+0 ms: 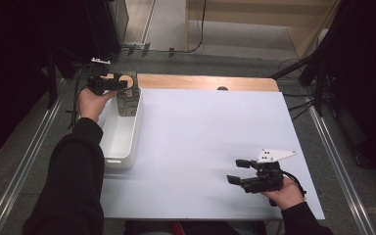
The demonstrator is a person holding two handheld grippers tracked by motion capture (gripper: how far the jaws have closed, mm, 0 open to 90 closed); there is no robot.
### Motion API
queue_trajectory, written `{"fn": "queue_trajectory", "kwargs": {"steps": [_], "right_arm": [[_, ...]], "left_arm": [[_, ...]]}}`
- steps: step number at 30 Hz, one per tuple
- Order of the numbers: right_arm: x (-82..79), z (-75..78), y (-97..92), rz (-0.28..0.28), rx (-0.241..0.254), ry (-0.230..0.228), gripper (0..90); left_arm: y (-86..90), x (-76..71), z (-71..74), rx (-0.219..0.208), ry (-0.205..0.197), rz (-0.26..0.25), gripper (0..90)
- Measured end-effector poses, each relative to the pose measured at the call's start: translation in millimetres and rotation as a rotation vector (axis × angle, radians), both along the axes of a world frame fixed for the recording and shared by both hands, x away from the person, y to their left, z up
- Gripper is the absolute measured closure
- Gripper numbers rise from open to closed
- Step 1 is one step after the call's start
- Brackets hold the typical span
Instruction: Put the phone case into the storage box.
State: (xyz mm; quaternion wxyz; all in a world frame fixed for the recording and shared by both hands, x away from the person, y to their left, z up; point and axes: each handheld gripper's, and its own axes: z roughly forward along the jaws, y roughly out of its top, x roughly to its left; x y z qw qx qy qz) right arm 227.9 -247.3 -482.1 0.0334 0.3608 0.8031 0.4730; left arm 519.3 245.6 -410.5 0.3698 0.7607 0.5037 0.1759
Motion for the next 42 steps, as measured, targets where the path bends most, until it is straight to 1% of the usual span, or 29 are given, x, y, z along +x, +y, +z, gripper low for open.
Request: {"fn": "queue_trajectory", "kwargs": {"steps": [2,5,9,11,13,15,19,24,27,31,35,38,40,42], "right_arm": [[-0.3,0.0,0.0,0.0,0.002,0.0,25.4],[-0.6,-0.1,0.5,0.0,0.001,0.001,25.4],[-1.0,0.4,1.0,0.0,0.001,0.002,25.4],[-0.9,0.4,1.0,0.0,0.001,0.003,25.4],[-0.7,0.4,0.9,0.001,0.0,0.001,25.5],[-1.0,0.5,1.0,0.0,0.001,0.003,25.4],[-0.9,0.6,1.4,0.0,0.0,0.005,25.4],[-0.4,0.7,1.8,0.0,0.0,0.007,25.4],[0.0,0.9,2.3,0.0,0.0,0.008,25.4],[0.2,1.1,3.0,0.003,0.001,0.006,25.4],[0.3,1.5,2.4,0.0,0.002,0.002,25.4],[0.2,1.7,2.1,0.0,0.005,0.002,25.4],[0.2,1.8,2.0,-0.002,0.004,0.003,25.4],[0.3,1.8,2.1,-0.003,0.003,0.005,25.4]], "left_arm": [[0.2,-0.2,0.8,-0.011,-0.002,-0.007,39.7],[0.4,-0.6,2.0,-0.036,0.0,-0.007,35.1],[2.3,-2.8,5.5,-0.052,0.009,-0.014,34.7],[3.9,-4.1,7.7,-0.061,0.02,-0.017,34.6],[5.7,-5.7,10.3,-0.067,0.031,-0.015,32.1],[7.1,-7.7,12.7,-0.072,0.041,-0.018,32.2],[8.7,-14.9,21.1,-0.087,0.043,-0.04,32.1],[10.7,-24.1,31.9,-0.124,0.044,-0.068,32.0],[11.3,-30.6,38.2,-0.121,0.037,-0.088,32.0],[10.8,-38.0,43.9,-0.121,0.04,-0.106,32.0],[11.2,-45.4,46.8,-0.131,0.043,-0.132,32.1],[11.2,-51.2,48.5,-0.139,0.037,-0.147,32.0],[10.6,-55.0,49.6,-0.133,0.039,-0.16,32.0],[9.4,-58.6,50.2,-0.126,0.05,-0.169,32.1]]}}
